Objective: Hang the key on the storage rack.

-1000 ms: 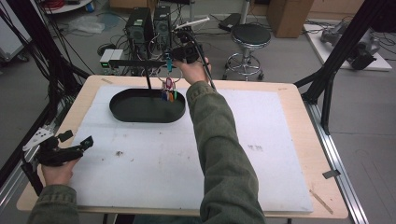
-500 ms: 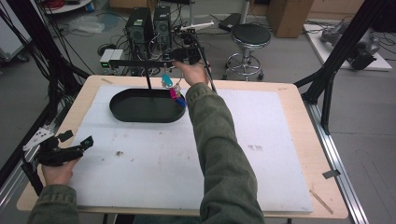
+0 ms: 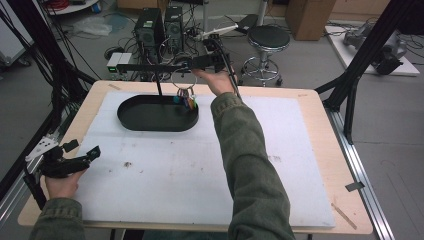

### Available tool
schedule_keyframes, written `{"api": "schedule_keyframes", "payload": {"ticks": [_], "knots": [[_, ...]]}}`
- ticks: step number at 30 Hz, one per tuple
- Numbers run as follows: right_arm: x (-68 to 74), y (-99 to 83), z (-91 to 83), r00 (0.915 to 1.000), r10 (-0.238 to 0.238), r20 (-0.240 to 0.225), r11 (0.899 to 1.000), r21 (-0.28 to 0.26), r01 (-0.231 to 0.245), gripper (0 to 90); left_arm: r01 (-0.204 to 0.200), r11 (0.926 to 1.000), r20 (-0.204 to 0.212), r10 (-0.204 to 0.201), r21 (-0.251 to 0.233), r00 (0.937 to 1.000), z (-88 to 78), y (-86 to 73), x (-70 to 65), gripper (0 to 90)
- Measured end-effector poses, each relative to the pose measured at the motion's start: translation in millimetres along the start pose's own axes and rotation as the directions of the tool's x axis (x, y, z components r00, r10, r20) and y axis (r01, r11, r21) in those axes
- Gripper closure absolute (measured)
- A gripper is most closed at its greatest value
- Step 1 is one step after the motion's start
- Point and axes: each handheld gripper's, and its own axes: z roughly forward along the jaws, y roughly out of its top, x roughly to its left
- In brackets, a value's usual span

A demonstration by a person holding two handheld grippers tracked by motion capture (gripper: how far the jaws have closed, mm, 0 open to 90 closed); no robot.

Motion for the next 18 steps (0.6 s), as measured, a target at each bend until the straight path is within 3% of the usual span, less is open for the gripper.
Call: {"api": "schedule_keyframes", "payload": {"ticks": [2, 8, 11, 15, 18], "knots": [[-0.7, -1.3, -1.6, 0.9998, -0.009, 0.016, 1.000, 0.007, 0.009, 0.5, -0.002, 1.0000, -0.001, 0.002, 0.002, 1.0000, -0.1, 0.0, -0.2, 1.7], [-8.7, -12.3, -15.7, 0.9982, -0.042, 0.043, 0.997, 0.063, 0.039, 0.4, -0.004, 1.0000, -0.002, 0.004, 0.002, 1.0000, 0.0, 0.0, -0.8, 1.7], [-9.8, -17.4, -21.1, 0.9946, -0.080, 0.066, 0.993, 0.088, 0.075, 0.4, -0.007, 1.0000, -0.003, 0.007, 0.004, 1.0000, 0.0, 0.0, -0.9, 1.7], [-11.4, -23.4, -26.6, 0.9942, -0.086, 0.065, 0.992, 0.101, 0.080, 0.5, -0.007, 1.0000, -0.003, 0.007, 0.005, 1.0000, 0.2, 0.0, -1.0, 1.7], [-16.4, -32.7, -33.2, 0.9899, -0.099, 0.102, 0.987, 0.141, 0.084, 0.5, -0.009, 0.9999, -0.002, 0.009, 0.006, 1.0000, 0.3, 0.0, -1.2, 1.7]]}}
